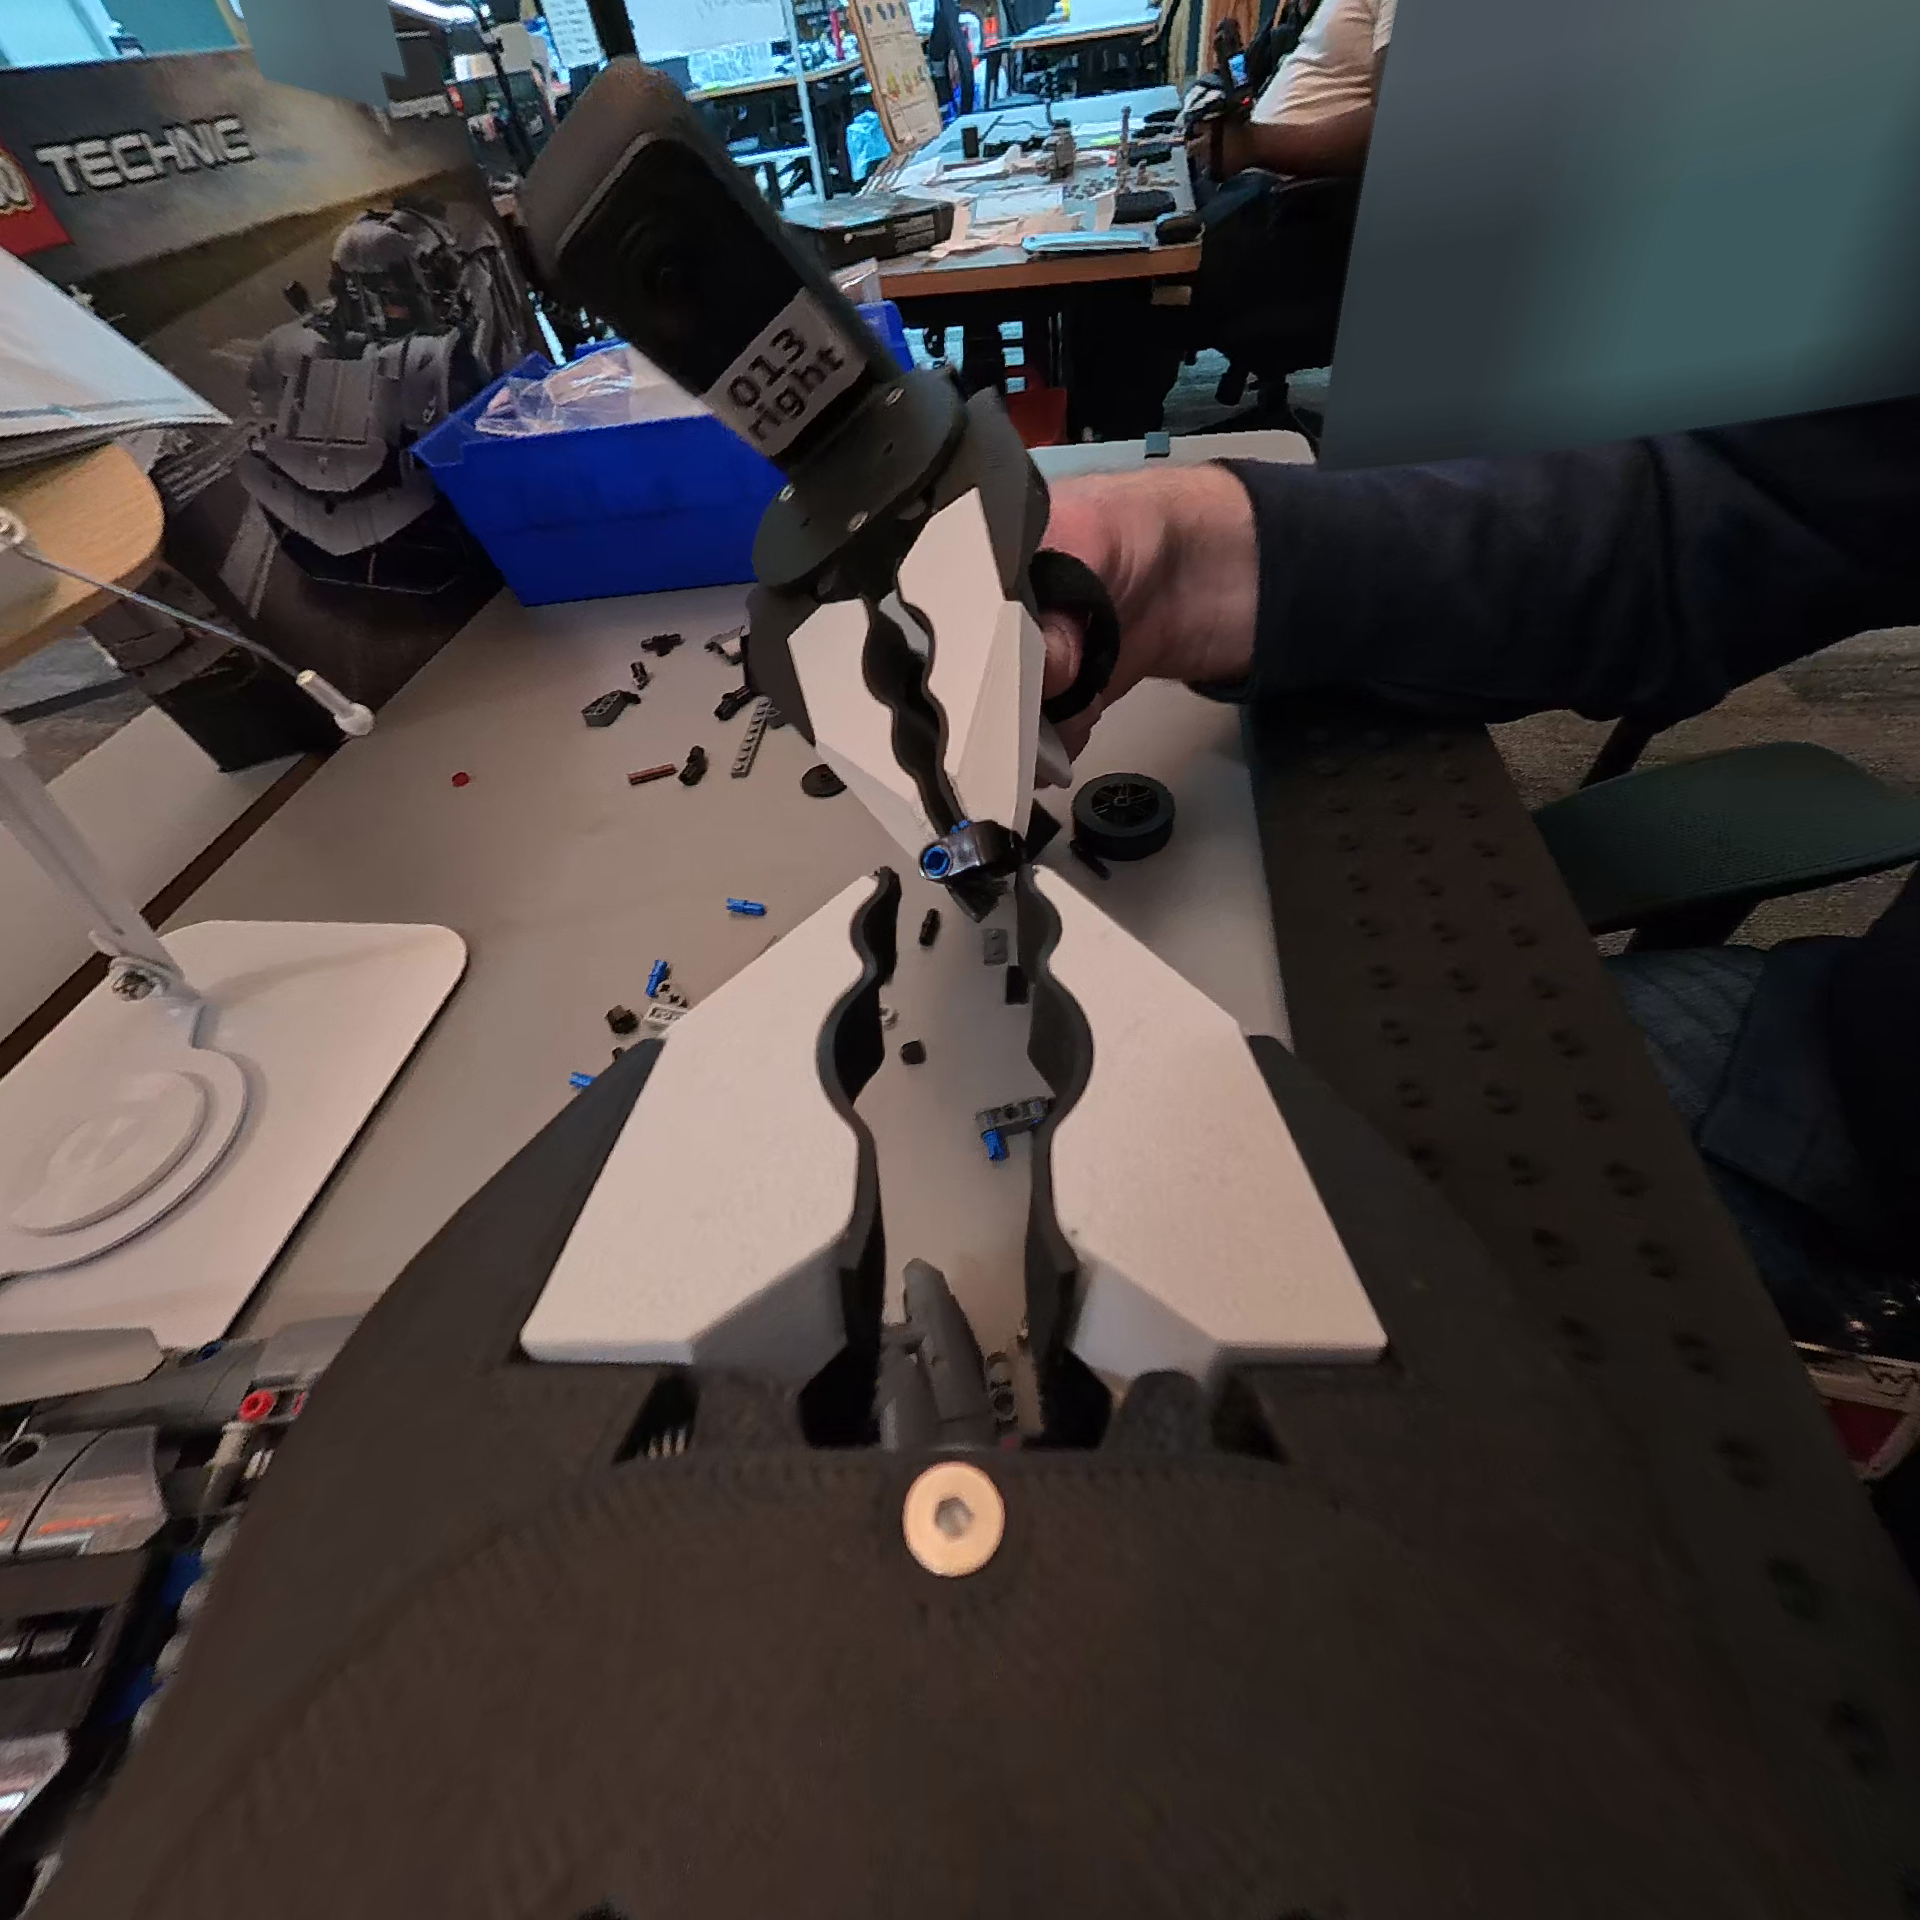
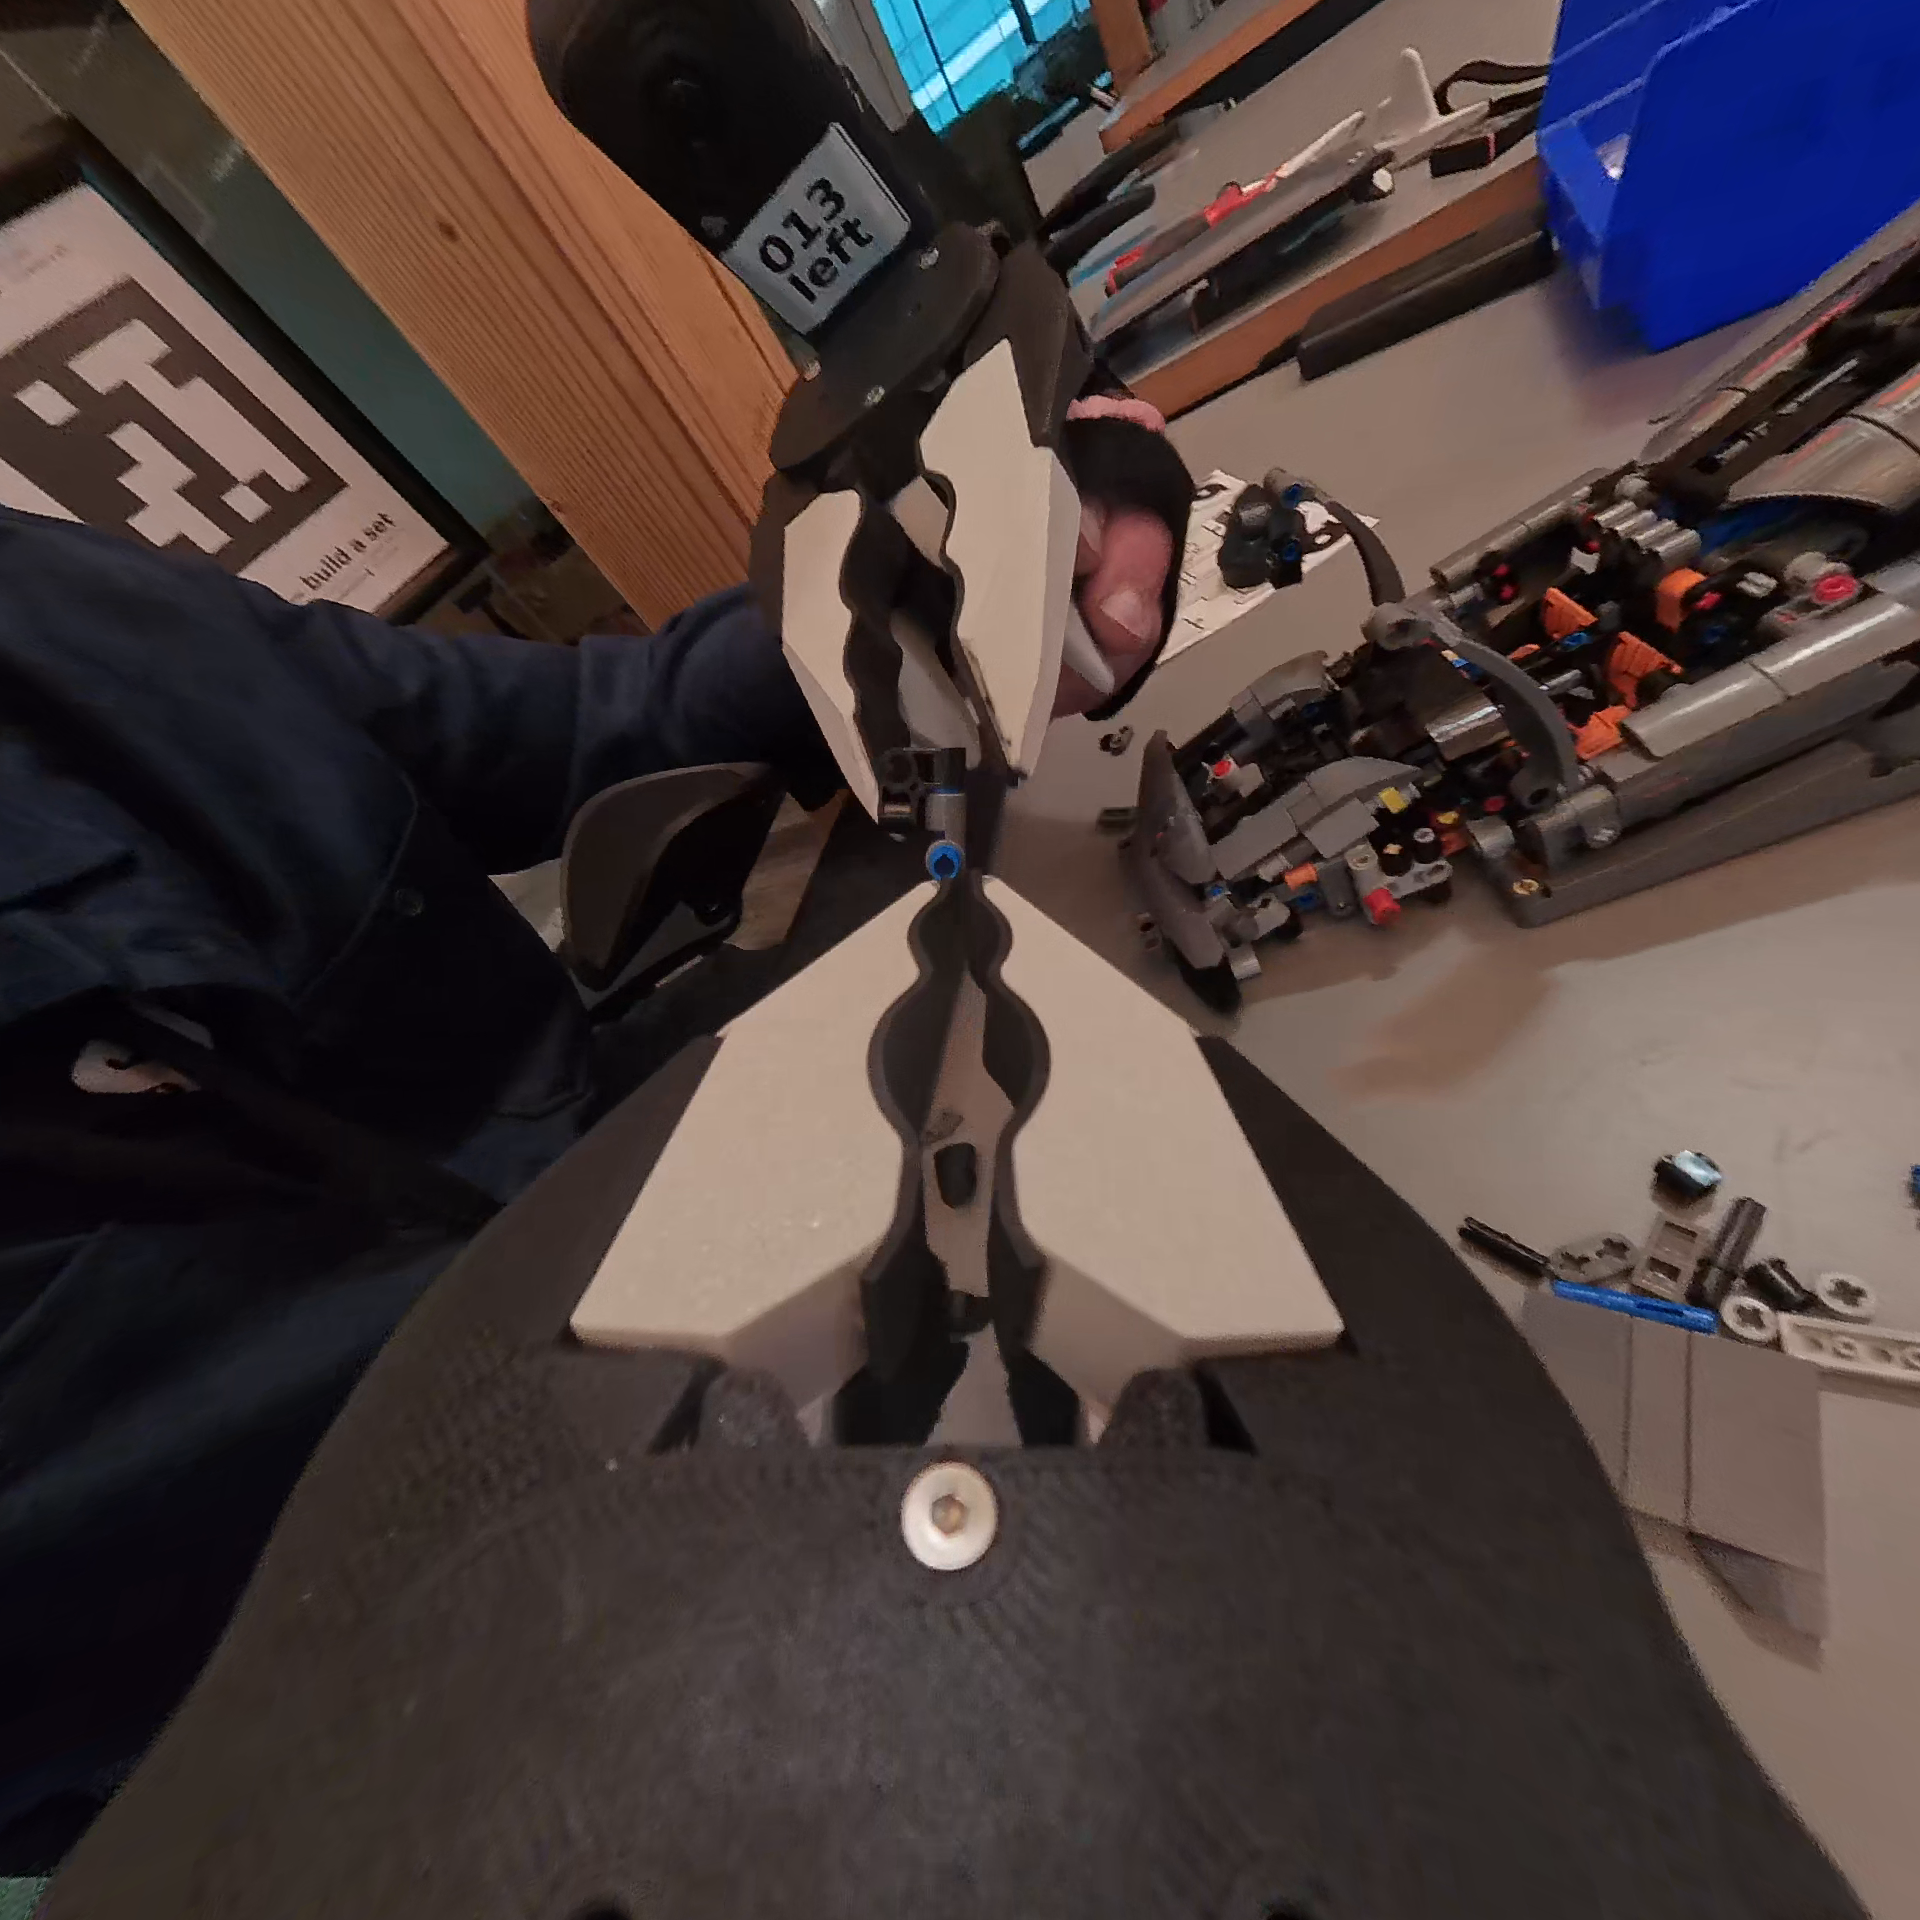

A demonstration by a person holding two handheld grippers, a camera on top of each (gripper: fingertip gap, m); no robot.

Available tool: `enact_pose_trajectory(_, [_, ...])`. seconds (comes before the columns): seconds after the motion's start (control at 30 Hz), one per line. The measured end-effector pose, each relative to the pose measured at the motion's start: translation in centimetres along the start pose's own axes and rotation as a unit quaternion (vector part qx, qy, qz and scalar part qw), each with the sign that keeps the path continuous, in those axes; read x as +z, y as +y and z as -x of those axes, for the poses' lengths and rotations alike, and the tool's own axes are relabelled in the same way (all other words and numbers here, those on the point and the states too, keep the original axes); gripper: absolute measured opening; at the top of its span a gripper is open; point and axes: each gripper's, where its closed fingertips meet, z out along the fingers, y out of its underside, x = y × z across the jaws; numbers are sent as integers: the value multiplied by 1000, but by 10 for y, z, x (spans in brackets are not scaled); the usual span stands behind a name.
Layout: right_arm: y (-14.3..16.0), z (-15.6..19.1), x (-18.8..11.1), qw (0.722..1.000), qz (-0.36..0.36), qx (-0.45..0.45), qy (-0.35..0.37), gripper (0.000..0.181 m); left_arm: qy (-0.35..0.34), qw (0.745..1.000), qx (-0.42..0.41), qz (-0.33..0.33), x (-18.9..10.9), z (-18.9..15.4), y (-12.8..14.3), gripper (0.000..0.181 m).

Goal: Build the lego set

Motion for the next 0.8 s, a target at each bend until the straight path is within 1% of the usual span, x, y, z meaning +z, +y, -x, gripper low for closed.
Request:
enact_pose_trajectory(0.13, [3, -8, -6, 999, 12, -3, 30, 0, -5, 1000, -14, 13, 0, 3, 5, 23])
enact_pose_trajectory(0.27, [8, -14, -14, 998, 27, -2, 52, 0, -11, 999, -9, 31, 4, 4, 10, 29])
enact_pose_trajectory(0.4, [12, -11, -11, 999, 36, 9, 36, 0, -26, 998, 25, 46, 8, 3, 11, 29])
enact_pose_trajectory(0.5, [15, -6, -7, 999, 40, 22, 13, 0, -34, 996, 67, 56, 9, -2, 9, 21])
enact_pose_trajectory(0.6, [16, -3, -6, 999, 42, 31, -3, 0, -41, 991, 100, 78, 11, -4, 13, 16])
enact_pose_trajectory(0.73, [19, -2, -5, 998, 48, 35, -8, 0, -38, 990, 104, 83, 13, -7, 14, 14])
enact_pose_trajectory(0.8, [18, -1, -5, 998, 46, 36, -11, 0, -32, 992, 94, 73, 12, -7, 13, 13])
